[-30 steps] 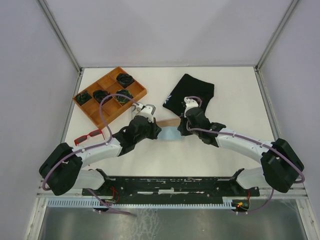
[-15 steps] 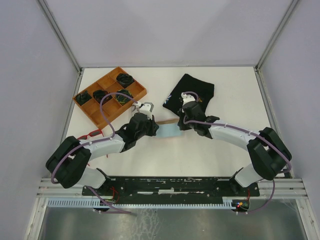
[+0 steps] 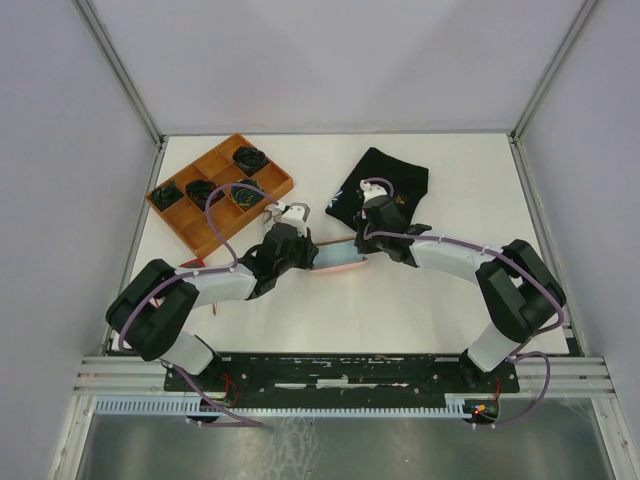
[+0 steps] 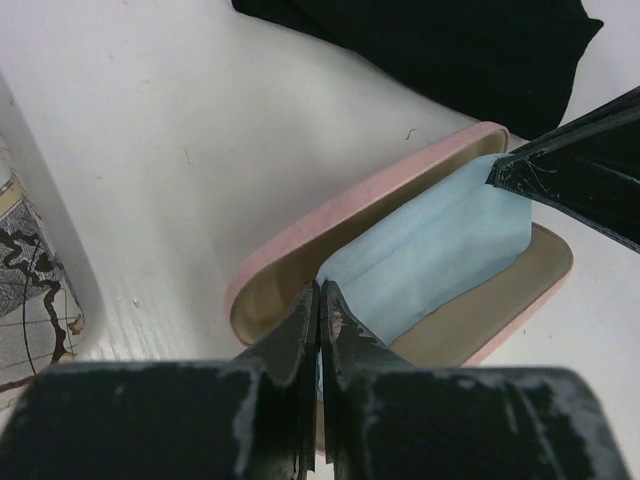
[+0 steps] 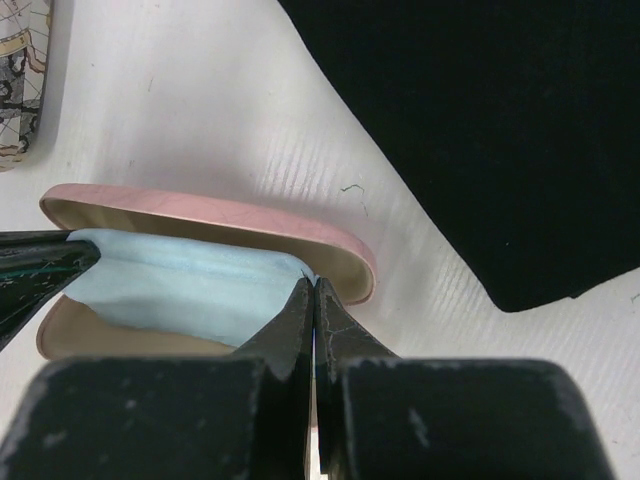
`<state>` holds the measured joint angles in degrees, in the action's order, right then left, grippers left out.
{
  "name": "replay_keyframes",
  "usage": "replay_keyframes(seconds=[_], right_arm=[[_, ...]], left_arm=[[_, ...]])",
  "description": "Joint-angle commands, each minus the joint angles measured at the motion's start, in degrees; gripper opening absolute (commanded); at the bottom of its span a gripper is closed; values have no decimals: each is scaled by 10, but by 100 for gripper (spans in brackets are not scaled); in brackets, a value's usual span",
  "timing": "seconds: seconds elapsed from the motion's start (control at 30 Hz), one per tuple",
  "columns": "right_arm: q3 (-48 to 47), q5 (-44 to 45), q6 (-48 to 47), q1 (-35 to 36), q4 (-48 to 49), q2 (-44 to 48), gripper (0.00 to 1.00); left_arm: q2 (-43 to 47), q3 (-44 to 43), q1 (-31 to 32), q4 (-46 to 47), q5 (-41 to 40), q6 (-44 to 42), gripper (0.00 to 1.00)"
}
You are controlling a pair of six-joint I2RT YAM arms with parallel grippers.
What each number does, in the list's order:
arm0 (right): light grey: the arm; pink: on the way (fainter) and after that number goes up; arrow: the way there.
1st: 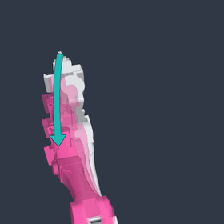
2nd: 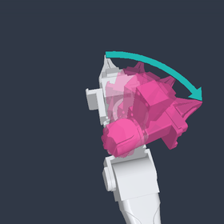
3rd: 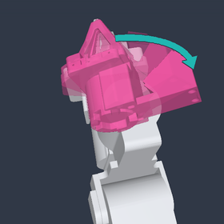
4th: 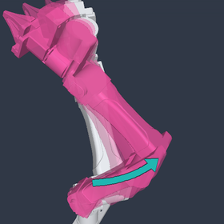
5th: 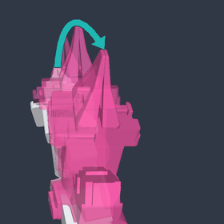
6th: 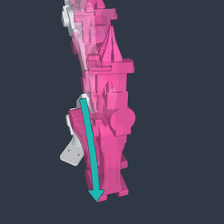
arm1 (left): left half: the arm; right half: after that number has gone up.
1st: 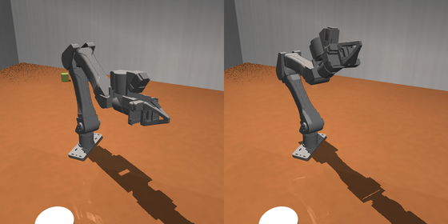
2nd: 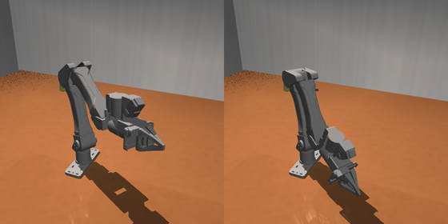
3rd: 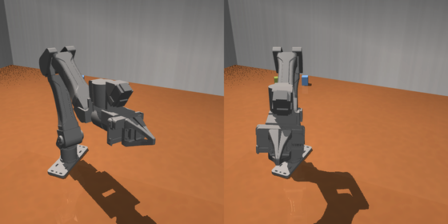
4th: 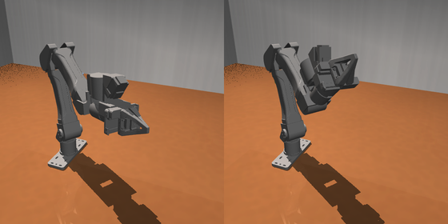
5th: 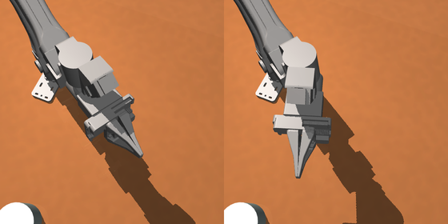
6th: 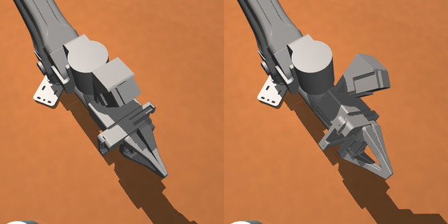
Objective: Organize the sunglasses
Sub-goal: Place the glasses cleaning cloth in the sunglasses case.
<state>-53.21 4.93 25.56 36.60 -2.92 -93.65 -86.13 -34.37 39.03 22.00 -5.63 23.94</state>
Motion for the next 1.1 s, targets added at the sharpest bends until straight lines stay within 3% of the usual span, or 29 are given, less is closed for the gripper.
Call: replay_keyframes(seconds=[0.0, 1.07], right_arm=[[-29, -8, -9, -5, 30, -10, 0], [-34, -14, 2, -21, 56, -37, 0]], left_arm=[[-14, -27, -6, 43, -11, -38, 3], [-46, -35, -12, 53, -41, -65, 3]])
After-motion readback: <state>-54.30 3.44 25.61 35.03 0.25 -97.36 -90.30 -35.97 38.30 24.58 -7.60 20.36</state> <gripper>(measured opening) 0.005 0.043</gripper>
